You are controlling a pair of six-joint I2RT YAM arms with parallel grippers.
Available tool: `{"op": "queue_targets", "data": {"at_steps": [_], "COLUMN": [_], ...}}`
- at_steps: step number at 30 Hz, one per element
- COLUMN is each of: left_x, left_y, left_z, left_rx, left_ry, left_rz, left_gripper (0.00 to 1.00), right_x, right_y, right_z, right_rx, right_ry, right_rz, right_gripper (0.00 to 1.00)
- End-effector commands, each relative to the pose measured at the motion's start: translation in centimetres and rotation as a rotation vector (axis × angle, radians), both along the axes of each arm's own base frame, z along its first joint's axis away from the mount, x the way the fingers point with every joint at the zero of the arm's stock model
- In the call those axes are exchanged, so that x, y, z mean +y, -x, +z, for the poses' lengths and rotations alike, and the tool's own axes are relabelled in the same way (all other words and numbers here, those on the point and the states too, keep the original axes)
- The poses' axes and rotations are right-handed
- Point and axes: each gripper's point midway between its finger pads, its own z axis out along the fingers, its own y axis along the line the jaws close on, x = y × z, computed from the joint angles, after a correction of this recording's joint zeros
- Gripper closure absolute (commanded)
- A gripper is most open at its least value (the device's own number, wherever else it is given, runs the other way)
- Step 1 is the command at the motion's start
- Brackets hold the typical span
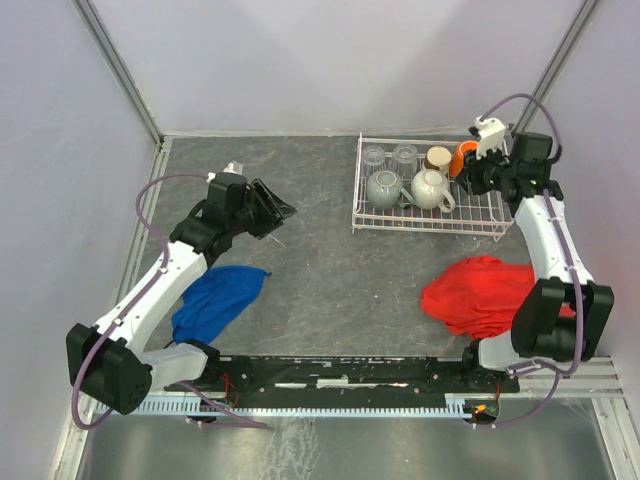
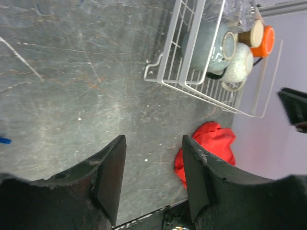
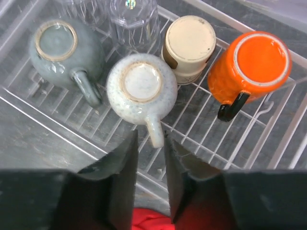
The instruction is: Load the cups into the dish rack
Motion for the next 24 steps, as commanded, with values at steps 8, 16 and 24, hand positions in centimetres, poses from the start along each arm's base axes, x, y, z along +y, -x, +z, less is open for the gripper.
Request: {"op": "queue_targets", "data": {"at_steps": [8,16,24], "left_x": [1.0,0.2,0.1], "left_y": [1.4,1.2,1.6], "left_z": [1.3,3.5,4.5], "left_rx": [-0.026,-0.075,-0.111], "left_ry": [-0.140,-0.112,-0.085], "left_rz": [-0.109,-0.150,-0.151], "left_gripper": [0.37,0.35,0.34], "right_x": [-1.4,2.4,6.0], "right_y": [5.6,12.3,14.4], "right_z": [4.5,1.2,-3.3], "right_rx": [0.239,0.482,0.507], "right_ry": [-0.139,-0.183,-0.192], "right_rz": [-0.554,-0.522,-0.497], "right_gripper": [1.00,0.99,1.00]}}
